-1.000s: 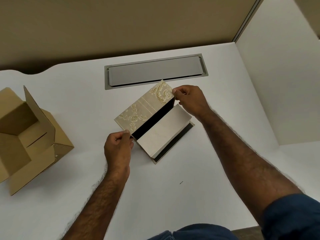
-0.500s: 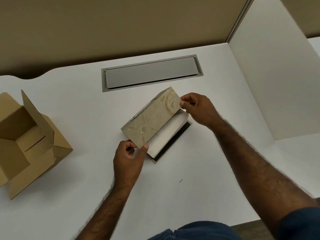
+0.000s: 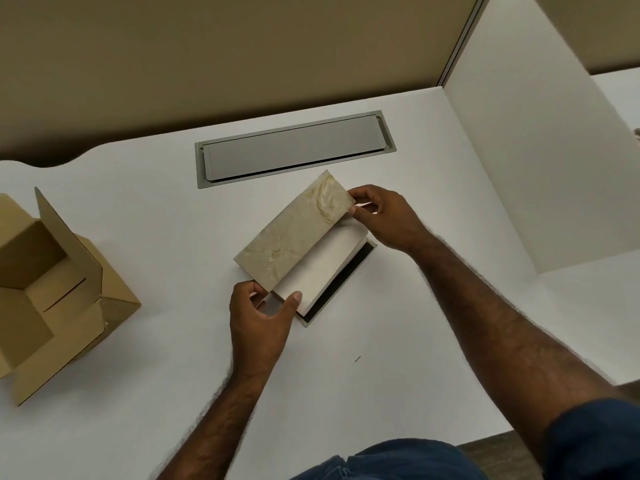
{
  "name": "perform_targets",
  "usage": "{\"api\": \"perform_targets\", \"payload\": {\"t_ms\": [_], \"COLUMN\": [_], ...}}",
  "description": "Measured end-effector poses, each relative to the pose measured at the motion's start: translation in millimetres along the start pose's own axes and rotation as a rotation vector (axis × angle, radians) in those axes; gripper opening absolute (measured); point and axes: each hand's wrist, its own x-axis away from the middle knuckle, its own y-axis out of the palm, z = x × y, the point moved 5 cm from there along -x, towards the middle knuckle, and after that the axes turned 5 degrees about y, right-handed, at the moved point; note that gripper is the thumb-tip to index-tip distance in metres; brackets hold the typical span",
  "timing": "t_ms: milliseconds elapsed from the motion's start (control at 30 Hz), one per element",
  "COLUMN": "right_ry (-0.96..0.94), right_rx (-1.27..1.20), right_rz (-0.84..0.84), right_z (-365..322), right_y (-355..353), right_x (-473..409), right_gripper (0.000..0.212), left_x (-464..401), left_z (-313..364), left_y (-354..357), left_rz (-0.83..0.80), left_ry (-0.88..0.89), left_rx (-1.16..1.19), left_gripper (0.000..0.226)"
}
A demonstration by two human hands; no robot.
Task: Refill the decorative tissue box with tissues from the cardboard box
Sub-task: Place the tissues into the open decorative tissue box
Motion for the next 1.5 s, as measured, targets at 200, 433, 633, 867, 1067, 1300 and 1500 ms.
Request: {"api": "perform_targets", "payload": {"t_ms": [200, 433, 633, 867, 1067, 1300, 1500], "right_ry": [0.005, 0.113, 0.155, 0.129, 0.152, 0.138, 0.126], "right_rx": [0.022, 0.016, 0.089, 0.061, 0.063, 0.046, 0.016], "right_rz": [-0.063, -0.052, -0.161, -0.196, -0.197, -0.173, -0.145], "right_z": [-7.4, 1.1, 18.2, 24.2, 25.7, 28.7, 29.6], "right_y": [11.9, 14.1, 21.7, 27.4, 26.5, 26.5, 27.4], "right_x": [-7.0, -3.4, -0.4, 4.2, 6.7, 7.3, 8.9], "right_gripper": [0.026, 0.041, 0.047, 0.038, 0.045, 0.041, 0.036], "left_x": [-2.9, 1.5, 5.8, -3.6, -6.9, -4.6, -2.3], "left_z": [-5.5, -12.9, -10.0, -6.1, -8.8, -7.5, -6.6], "left_y": [-0.1, 10.7, 23.5, 31.3, 35.8, 37.2, 36.9], "left_rz": [-0.061, -0.143, -0.228, -0.192, -0.214, -0.228, -0.239], "left_ry": [-0.132, -0.305, -0.428, -0.528, -0.57, -0.526, -0.426], "left_rx": [0.128, 0.196, 0.368, 0.395, 0.319, 0.295, 0.26], "left_gripper": [0.048, 0.038, 0.016, 0.022, 0.057, 0.065, 0.036]}}
